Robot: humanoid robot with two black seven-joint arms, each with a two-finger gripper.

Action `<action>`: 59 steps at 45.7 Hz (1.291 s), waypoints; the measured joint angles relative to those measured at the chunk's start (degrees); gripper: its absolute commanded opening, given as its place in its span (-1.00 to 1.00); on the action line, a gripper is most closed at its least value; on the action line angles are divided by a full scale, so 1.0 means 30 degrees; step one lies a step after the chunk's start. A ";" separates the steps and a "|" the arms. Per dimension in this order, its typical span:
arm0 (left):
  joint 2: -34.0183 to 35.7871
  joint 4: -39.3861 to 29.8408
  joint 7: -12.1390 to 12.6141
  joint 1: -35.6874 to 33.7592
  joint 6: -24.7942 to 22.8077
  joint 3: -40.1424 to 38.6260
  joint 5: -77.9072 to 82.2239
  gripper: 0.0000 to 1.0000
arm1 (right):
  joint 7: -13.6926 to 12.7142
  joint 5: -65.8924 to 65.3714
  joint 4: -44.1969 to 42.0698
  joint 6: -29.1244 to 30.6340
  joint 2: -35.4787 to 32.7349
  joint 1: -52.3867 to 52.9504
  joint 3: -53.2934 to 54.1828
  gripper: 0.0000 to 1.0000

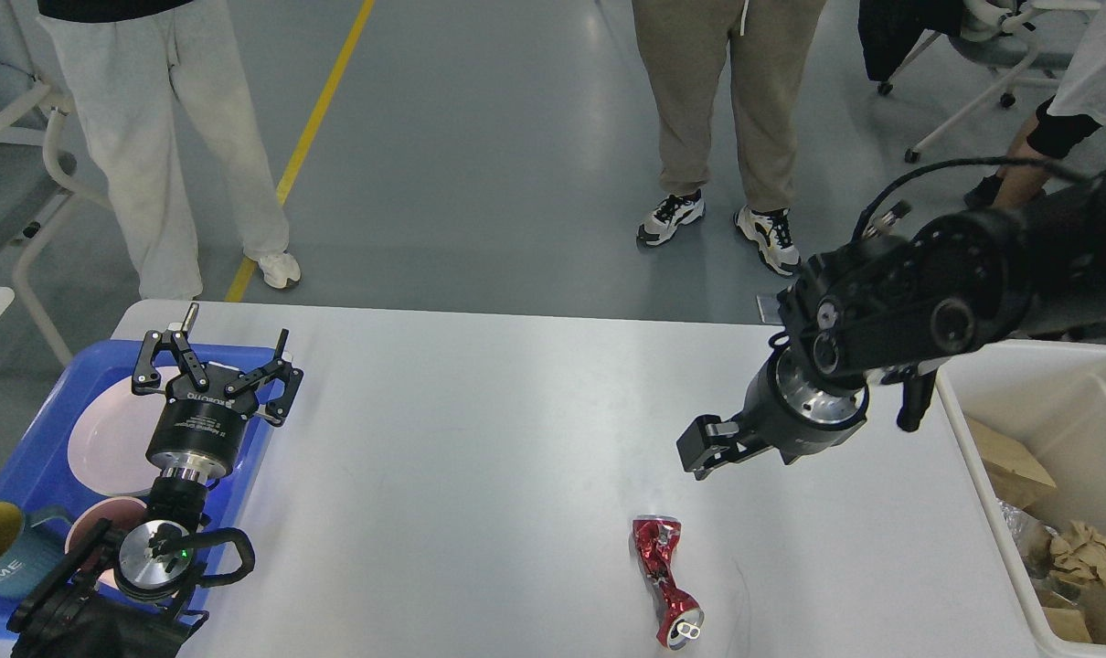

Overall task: Tidy desktop
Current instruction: 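Raise the right gripper and move it over the crushed red can, then lower the right gripper and grasp the crushed red can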

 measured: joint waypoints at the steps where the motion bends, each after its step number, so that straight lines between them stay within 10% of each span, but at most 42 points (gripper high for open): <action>1: 0.0000 0.0000 0.0000 0.0000 0.0000 0.0003 0.0000 0.93 | -0.0010 0.0101 -0.0383 -0.0600 0.0340 -0.0725 0.0164 0.90; 35: 0.0000 0.0000 0.0001 0.0009 -0.0031 0.0005 0.0011 0.93 | -0.0437 -0.0081 -0.6406 -0.5041 0.4154 -1.0854 0.1248 0.81; 53: 0.0000 -0.0001 0.0020 0.0009 -0.0032 0.0002 0.0011 0.93 | -0.0618 -0.0101 -0.6559 -0.5379 0.4221 -1.1713 0.1247 0.33; 59: 0.0000 0.0000 0.0011 0.0009 -0.0032 0.0002 0.0011 0.93 | -0.0893 -0.0105 -0.6756 -0.5386 0.4223 -1.2007 0.1247 -0.19</action>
